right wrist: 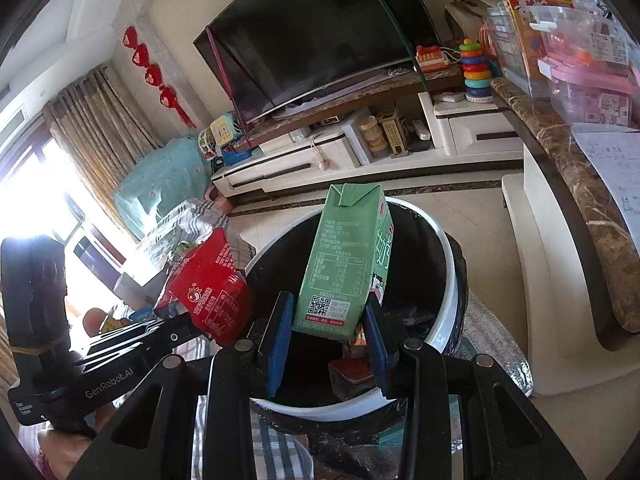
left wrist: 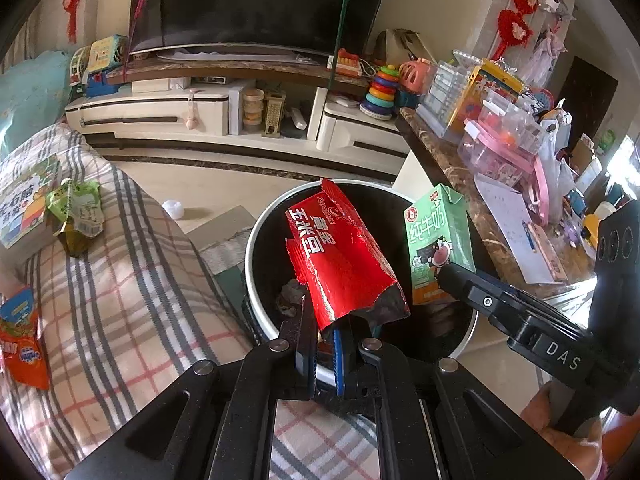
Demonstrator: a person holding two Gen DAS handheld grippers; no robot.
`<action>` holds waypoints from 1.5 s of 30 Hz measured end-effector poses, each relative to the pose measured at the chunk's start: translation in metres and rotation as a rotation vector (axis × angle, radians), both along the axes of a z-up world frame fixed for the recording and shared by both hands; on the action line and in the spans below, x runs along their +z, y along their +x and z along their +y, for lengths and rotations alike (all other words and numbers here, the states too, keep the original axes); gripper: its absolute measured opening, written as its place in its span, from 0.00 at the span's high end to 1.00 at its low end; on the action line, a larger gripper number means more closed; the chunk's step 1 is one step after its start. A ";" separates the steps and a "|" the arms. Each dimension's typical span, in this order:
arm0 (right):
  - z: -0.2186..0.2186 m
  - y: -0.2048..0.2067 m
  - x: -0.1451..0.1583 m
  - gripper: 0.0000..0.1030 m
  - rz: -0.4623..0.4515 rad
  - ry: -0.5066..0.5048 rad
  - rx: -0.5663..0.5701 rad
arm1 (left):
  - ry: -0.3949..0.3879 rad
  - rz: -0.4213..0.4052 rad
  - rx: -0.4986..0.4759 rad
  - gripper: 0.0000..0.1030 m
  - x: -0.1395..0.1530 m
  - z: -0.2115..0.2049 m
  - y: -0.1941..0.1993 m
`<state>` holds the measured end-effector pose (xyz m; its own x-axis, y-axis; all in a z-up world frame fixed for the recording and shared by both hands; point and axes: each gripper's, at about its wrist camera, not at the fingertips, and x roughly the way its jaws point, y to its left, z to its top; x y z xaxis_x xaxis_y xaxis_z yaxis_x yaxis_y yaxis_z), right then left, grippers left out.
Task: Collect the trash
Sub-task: 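Open both tools to drop the red bag and green carton into the bin, then move both open tools back over the remaining trash on the bed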
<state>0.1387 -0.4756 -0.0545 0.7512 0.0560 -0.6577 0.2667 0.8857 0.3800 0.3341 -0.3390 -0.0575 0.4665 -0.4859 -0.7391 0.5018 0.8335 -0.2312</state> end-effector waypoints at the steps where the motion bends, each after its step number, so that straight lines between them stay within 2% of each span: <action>1: -0.001 0.001 -0.001 0.66 0.002 0.000 0.000 | 0.002 0.003 -0.002 0.96 -0.001 -0.002 0.002; 10: -0.005 0.007 -0.003 0.66 0.021 -0.012 0.001 | 0.011 0.017 -0.013 0.95 -0.010 -0.015 0.011; 12: -0.007 0.008 -0.004 0.66 0.026 -0.004 0.000 | 0.007 0.030 -0.019 0.87 -0.011 -0.016 0.013; 14: -0.010 0.010 -0.005 0.63 0.028 0.003 -0.004 | 0.001 0.029 -0.014 0.60 -0.010 -0.015 0.012; 15: -0.011 0.010 -0.005 0.61 0.026 0.010 -0.010 | 0.000 0.017 -0.009 0.56 -0.009 -0.013 0.010; 16: -0.012 0.008 -0.006 0.56 0.024 0.017 -0.012 | 0.000 0.008 -0.007 0.55 -0.008 -0.011 0.009; 17: -0.013 0.008 -0.006 0.46 0.020 0.026 -0.009 | 0.001 0.004 -0.005 0.55 -0.007 -0.009 0.007; 20: -0.014 0.005 -0.003 0.37 0.005 0.025 -0.019 | -0.008 0.009 0.014 0.48 -0.007 0.003 0.000; 24: -0.006 0.001 0.000 0.30 -0.009 0.033 -0.017 | -0.027 0.026 0.062 0.44 -0.010 0.032 -0.015; 29: 0.011 -0.003 0.002 0.15 -0.026 0.033 0.004 | -0.054 0.034 0.150 0.41 -0.011 0.077 -0.038; 33: 0.032 -0.003 0.001 0.12 -0.028 0.045 0.036 | -0.056 0.023 0.232 0.40 -0.010 0.122 -0.063; 38: 0.066 0.001 -0.005 0.09 -0.018 0.065 0.091 | -0.044 0.028 0.335 0.33 -0.008 0.175 -0.094; 45: 0.125 0.014 -0.013 0.05 0.006 0.064 0.200 | -0.057 0.058 0.473 0.32 -0.010 0.232 -0.130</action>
